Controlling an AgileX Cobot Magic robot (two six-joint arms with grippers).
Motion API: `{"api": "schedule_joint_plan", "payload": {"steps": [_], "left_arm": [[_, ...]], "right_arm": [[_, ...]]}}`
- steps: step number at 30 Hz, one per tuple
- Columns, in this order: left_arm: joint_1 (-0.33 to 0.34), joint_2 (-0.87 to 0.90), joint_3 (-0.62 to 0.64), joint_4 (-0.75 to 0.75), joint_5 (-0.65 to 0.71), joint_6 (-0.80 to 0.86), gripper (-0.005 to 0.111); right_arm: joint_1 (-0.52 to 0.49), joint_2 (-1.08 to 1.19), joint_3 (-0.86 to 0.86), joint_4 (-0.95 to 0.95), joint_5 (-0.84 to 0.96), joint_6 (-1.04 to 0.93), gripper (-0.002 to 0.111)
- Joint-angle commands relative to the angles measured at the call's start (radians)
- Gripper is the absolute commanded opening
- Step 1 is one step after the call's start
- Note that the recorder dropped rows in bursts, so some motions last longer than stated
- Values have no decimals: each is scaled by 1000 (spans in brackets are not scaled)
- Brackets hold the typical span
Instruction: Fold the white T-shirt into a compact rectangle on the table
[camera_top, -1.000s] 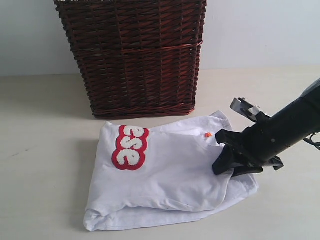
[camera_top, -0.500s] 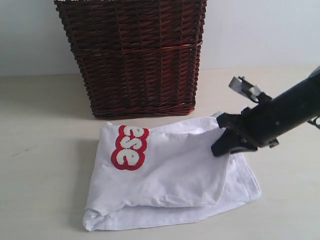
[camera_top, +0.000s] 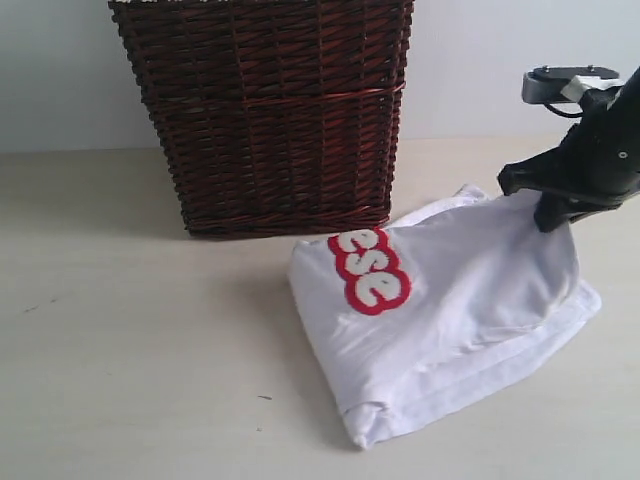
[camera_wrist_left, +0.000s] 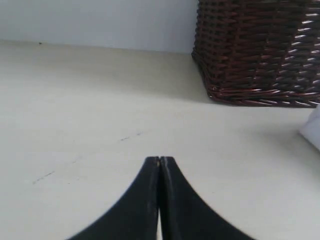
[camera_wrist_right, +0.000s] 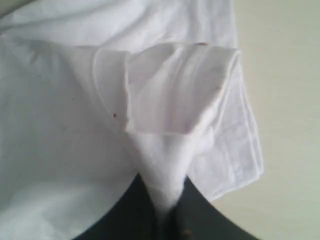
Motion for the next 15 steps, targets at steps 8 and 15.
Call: {"api": "schedule_joint_plan", "payload": {"steps": [8,15], "left_arm": [[-5,-7,0,-8,-4,-7,0],[-5,-7,0,-8,-4,-7,0]], "right_arm": [[-1,100,-10,-651,-250,443,3],[-1,134,-10,-731,-346,512,43]]}}
